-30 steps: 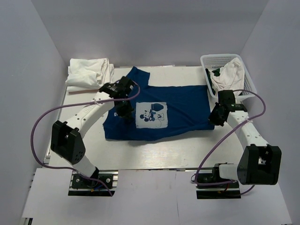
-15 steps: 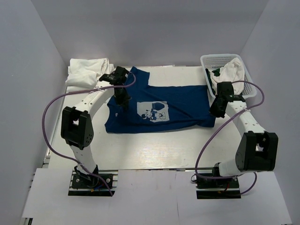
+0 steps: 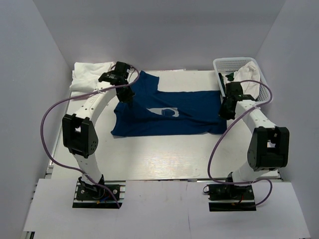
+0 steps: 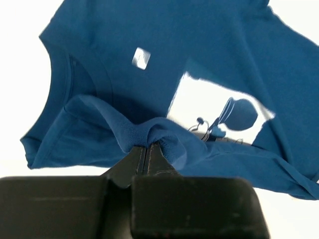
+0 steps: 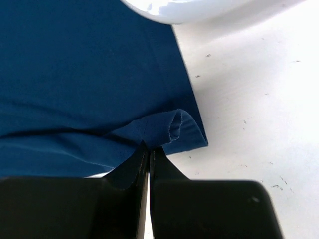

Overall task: Fold and stack the t-shirts
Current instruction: Fold the flattened tshirt in 1/3 of the way

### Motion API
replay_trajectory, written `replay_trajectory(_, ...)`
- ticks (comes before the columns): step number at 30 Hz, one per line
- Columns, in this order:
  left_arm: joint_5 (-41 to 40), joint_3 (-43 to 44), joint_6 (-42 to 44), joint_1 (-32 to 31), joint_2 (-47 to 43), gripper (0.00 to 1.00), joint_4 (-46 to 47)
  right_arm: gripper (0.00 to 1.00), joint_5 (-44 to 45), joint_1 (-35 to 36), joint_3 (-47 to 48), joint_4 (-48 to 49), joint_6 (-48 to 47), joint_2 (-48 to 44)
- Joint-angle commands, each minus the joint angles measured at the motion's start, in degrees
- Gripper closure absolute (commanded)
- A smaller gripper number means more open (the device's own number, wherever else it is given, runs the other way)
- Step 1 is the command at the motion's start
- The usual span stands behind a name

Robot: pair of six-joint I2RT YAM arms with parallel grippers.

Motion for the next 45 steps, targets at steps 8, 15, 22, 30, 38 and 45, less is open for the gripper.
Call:
replay_trajectory(8,-0.38,12.92,3.97,1.74,10.96,1.00,1.79,1.00,3.95,2.25,7.65,0.46,-1.12,5.71)
replay_trajectory(15,-1.60,26.38,3.97,4.02,19.33,0.00,-7.43,0.51,6.15,3.30,10.82,-2.37,1.61,5.64)
replay_trajectory(22,1.02,4.66,2.49,4.64,6.08,0.00,-2.80,0.10,1.06,4.36,4.33,-3.78,2.48,-2.36)
replay_trajectory(30,13.07,-22.91,-0.33,4.02,-5.19,0.00,16.36,0.10,-8.33,4.18,-10.97,10.09,1.00,-6.51)
replay_trajectory(38,13.60,-25.01,0.28,4.02,-0.61,0.00,17.69,0.10,-8.26,3.39,-11.77,16.53,-0.68,2.29)
replay_trajectory(45,6.84,-39.86,-1.30,5.08,-5.72,0.00,17.70,0.10,-13.09,0.93,-21.33,17.76,3.18,2.64)
